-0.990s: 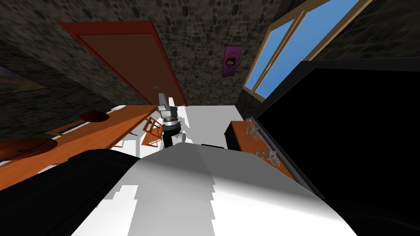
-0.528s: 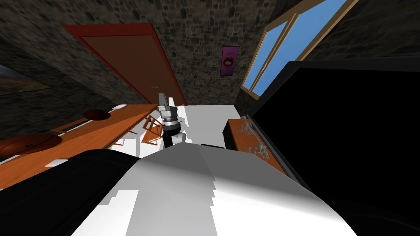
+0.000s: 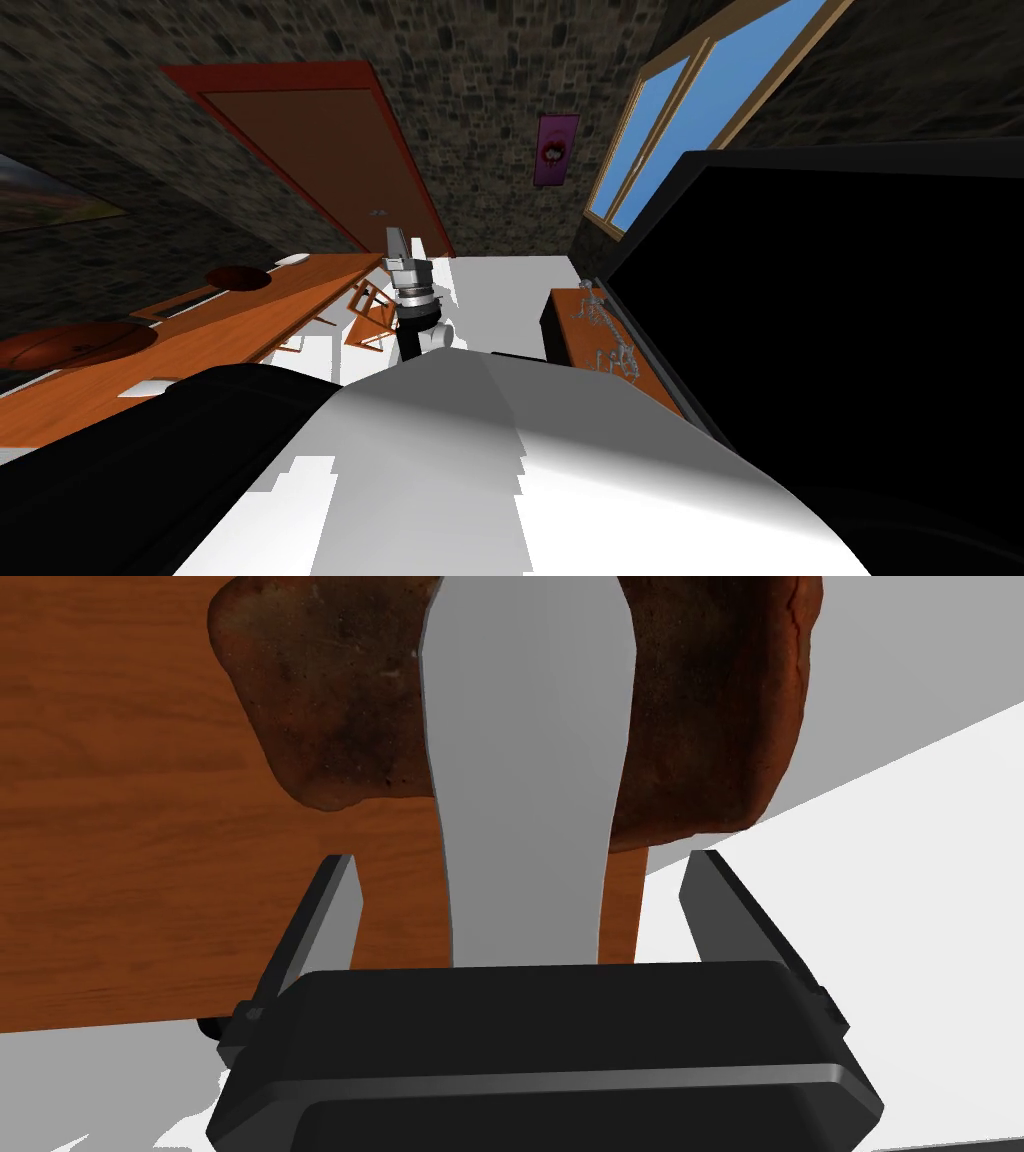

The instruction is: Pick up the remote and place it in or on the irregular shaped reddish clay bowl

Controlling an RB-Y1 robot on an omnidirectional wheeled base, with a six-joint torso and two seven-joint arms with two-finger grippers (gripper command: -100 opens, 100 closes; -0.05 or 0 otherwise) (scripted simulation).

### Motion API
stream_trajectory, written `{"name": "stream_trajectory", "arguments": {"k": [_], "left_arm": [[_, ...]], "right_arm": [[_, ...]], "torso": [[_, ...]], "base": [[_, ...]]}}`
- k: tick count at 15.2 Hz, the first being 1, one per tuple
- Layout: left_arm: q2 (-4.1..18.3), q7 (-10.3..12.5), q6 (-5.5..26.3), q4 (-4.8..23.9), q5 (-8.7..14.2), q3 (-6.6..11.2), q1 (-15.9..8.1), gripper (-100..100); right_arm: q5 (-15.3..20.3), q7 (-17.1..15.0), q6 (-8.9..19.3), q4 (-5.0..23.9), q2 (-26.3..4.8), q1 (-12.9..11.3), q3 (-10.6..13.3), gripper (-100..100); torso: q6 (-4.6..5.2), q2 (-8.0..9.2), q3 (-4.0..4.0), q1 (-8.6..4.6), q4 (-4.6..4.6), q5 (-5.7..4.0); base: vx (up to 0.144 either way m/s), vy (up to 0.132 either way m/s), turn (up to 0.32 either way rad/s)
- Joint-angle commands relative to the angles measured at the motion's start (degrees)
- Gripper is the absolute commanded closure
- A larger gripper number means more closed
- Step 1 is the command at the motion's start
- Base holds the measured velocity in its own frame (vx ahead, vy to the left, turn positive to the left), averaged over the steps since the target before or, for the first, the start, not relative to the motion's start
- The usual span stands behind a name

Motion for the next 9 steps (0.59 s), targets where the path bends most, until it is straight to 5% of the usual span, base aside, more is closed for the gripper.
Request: {"name": "stream_trajectory", "arguments": {"k": [1,3,9], "left_arm": [[0.0,0.0,0.0,0.0,0.0,0.0,0.0,0],[0.0,0.0,0.0,0.0,0.0,0.0,0.0,0],[-0.01,0.0,0.0,0.0,0.0,-0.01,0.0,0]], "right_arm": [[0.0,0.0,0.0,0.0,0.0,0.0,0.0,-100],[0.0,0.0,0.0,0.0,0.0,0.0,0.0,-100],[-4.07,-4.32,5.09,-4.3,-5.32,5.98,-2.14,-100]], "torso": [[0.0,0.0,0.0,0.0,0.0,0.0],[0.0,-0.04,-0.02,0.04,-0.01,0.01],[0.01,0.01,0.0,0.49,-0.01,0.13]], "base": [[0.0,0.0,0.0],[0.0,0.0,0.0],[-0.021,0.078,0.036]]}}
